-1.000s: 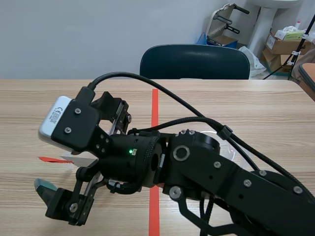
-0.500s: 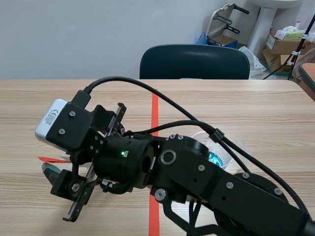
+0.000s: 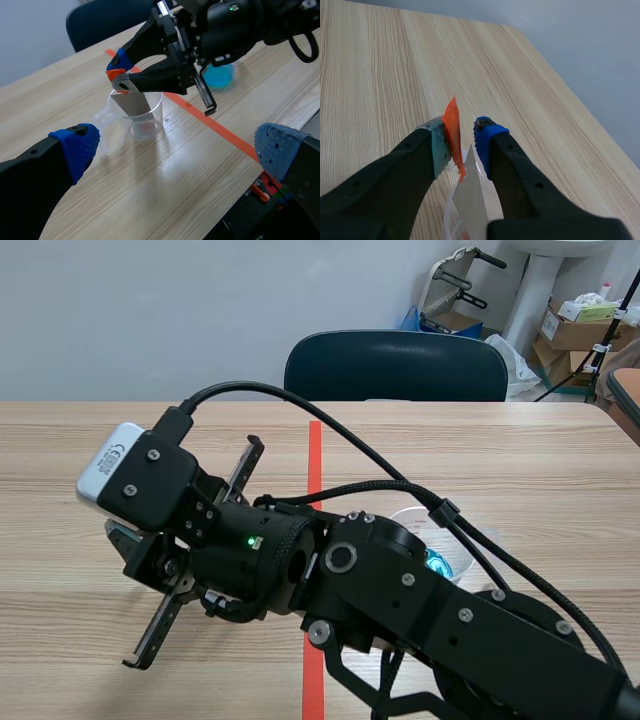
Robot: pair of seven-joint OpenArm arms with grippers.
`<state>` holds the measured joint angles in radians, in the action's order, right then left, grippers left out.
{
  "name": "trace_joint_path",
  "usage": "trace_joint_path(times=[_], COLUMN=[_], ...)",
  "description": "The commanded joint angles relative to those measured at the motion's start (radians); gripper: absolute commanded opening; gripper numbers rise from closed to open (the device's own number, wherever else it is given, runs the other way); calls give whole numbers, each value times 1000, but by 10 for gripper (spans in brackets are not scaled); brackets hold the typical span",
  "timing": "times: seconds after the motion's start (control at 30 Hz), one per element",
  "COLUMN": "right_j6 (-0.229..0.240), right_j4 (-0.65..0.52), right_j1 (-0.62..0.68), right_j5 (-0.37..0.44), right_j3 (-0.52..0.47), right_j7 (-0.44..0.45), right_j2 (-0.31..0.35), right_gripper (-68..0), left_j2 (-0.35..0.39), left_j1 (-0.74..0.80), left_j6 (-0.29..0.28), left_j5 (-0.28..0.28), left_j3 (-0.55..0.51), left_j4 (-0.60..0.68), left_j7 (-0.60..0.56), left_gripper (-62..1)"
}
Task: Do the redox reaction experiment
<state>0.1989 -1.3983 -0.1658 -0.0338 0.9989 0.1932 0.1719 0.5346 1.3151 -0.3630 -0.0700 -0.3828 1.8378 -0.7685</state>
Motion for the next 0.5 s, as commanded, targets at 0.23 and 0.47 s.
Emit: trace_joint_path(times=[0.23, 0.47], right_j6=[-2, 0], right_j4=[-14, -16], right_j1=[-17, -17], right_j5=[11, 11], right_j3=[-51, -58], right_j7=[14, 5], right_j2=[-8, -8], right_gripper=[-669, -669], left_j2=[-5, -5], left_j1=[2, 2], left_j6=[-38, -60], left_j5=[74, 78], left_j3=[1, 1], left_j4=[8, 9], left_j7=[-46, -68], left_gripper=[14, 14])
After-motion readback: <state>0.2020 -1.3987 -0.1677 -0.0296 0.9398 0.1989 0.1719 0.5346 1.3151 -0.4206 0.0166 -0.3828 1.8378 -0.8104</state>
